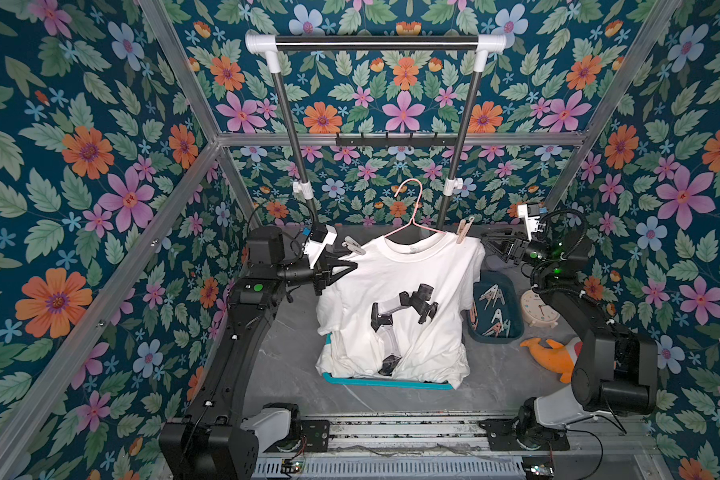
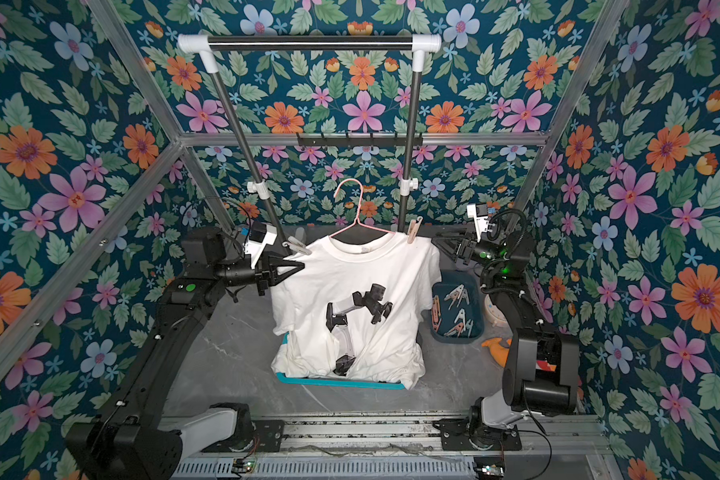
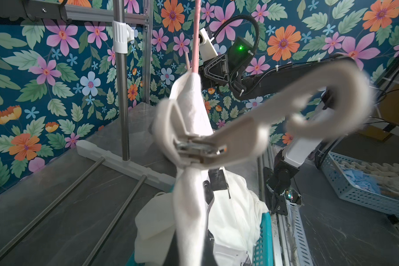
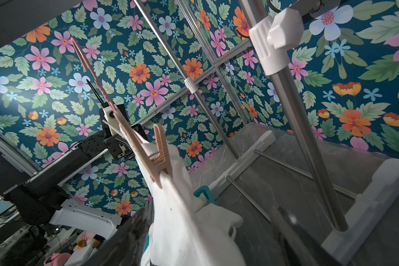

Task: Use clothespins to secure the t-shirt on both sides of the hanger
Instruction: Hang the hanger on the clothesline.

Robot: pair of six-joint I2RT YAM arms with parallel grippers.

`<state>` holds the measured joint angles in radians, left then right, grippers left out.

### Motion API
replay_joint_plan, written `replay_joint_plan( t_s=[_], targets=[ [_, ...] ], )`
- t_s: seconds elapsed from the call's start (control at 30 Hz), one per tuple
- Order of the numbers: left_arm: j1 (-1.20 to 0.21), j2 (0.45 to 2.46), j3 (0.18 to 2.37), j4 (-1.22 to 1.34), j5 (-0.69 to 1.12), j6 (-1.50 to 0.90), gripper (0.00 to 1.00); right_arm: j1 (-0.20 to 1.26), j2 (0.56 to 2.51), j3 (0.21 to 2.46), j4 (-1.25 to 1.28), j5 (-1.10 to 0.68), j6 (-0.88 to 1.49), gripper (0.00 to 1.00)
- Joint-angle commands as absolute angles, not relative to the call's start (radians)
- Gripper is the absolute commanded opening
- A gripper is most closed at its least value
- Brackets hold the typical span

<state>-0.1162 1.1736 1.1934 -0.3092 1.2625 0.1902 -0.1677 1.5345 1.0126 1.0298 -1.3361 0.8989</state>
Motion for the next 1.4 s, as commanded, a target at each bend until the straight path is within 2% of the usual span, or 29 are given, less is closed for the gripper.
replay_joint_plan(
  t_s=[0.0,0.1,0.33,0.53,0.87,1.37],
  targets=[
    [-0.109,1.177,1.188,-0.212,1.334,0.142,0.00,-0.166,1.563,1.024,1.354,-1.374,1.126,0.83],
    [-0.108,1.189,1.187,-0.198,1.353,0.121,0.00,-0.155,1.587,1.044,1.422,-1.388,1.199,0.83],
    [-0.107,1.203,1.179,-0.173,1.362,0.096,0.00,-0.117,1.583,1.047,1.400,-1.399,1.188,0.80],
    [-0.105,1.211,1.183,-0.146,1.373,0.069,0.00,-0.100,1.531,1.003,1.261,-1.397,1.076,0.75],
    [-0.105,1.210,1.160,-0.103,1.382,0.030,0.00,-0.067,1.467,0.998,1.079,-1.385,0.936,0.55],
    [-0.106,1.208,1.158,-0.092,1.368,0.011,0.00,-0.050,1.448,1.009,1.068,-1.391,0.944,0.30]
  ],
)
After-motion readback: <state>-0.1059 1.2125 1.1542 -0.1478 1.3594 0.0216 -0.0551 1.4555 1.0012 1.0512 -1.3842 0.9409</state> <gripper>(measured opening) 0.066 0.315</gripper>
